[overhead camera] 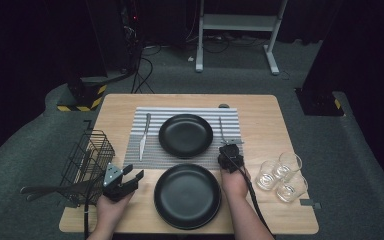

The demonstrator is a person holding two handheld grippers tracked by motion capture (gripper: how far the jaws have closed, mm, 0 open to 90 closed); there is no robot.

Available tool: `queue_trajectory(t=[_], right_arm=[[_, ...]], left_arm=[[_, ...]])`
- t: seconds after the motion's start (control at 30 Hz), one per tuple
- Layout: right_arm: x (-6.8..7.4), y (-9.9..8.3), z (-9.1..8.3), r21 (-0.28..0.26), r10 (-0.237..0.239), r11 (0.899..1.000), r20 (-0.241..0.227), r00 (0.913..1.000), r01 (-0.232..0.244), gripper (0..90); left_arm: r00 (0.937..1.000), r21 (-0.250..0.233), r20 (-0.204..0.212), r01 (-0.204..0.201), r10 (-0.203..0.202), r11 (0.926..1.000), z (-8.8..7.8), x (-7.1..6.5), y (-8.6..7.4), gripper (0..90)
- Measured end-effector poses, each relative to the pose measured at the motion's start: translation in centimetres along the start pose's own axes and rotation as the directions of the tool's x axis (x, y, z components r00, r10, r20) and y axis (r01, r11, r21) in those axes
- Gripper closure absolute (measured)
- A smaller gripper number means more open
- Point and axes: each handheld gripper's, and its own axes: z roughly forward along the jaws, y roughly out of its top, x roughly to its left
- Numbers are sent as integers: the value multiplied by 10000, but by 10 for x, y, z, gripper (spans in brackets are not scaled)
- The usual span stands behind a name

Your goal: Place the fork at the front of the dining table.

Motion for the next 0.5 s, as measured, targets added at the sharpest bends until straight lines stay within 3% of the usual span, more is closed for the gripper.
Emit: queue_trajectory(t=[0.5], right_arm=[[9,5,6,27,-87,10000,-218,9997,87,795]], left_arm=[[10000,7,16,7,-7,10000,0,0,0,460]])
